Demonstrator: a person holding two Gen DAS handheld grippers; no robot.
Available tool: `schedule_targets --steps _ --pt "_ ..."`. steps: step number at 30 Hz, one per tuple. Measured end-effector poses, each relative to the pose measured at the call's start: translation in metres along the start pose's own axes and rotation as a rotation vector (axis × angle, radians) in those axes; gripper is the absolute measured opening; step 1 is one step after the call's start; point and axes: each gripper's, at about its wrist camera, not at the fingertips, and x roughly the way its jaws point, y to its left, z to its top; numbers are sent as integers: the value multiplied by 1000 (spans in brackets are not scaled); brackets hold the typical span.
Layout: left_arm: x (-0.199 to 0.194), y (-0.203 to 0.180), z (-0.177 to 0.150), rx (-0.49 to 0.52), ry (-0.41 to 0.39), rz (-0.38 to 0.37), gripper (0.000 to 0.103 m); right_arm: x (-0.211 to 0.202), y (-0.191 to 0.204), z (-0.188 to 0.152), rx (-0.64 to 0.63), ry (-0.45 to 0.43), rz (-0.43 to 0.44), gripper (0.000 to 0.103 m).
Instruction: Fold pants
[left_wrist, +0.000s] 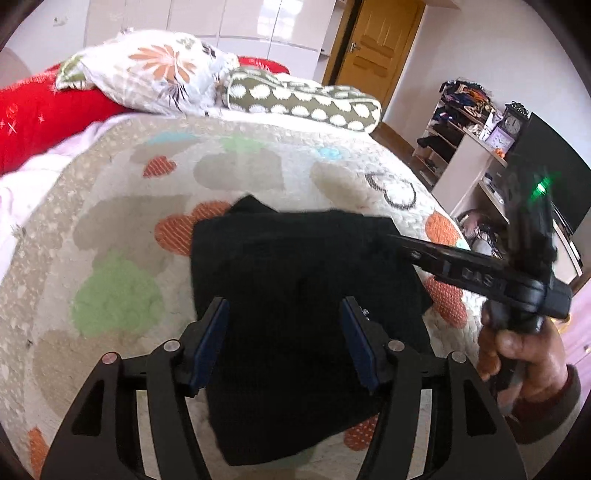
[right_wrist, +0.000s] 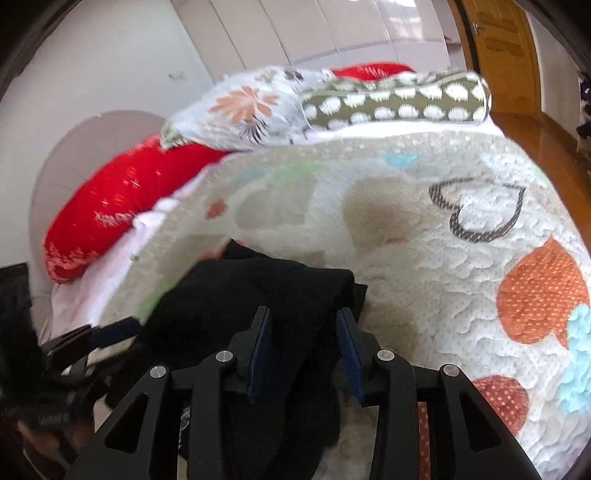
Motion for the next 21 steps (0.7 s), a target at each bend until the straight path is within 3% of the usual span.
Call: schedule_targets --steps 2,5,8,12,16,21 --pt "2 -5 -4 18 4 19 61 4 1 0 -11 7 9 19" --pt "3 -10 -11 22 10 6 62 -7 0 -2 -27 -28 22 8" --pt "7 -16 -18 39 8 12 65 -16 -3 -4 -38 -45 10 6" --pt "17 -23 -22 59 10 33 72 6 -5 -10 -67 -7 -69 7" --pt "3 -20 -18 44 7 21 72 -4 -13 -11 0 -23 -48 17" --pt "-13 -24 -13 54 -41 57 72 -31 4 -3 -30 -84 -18 19"
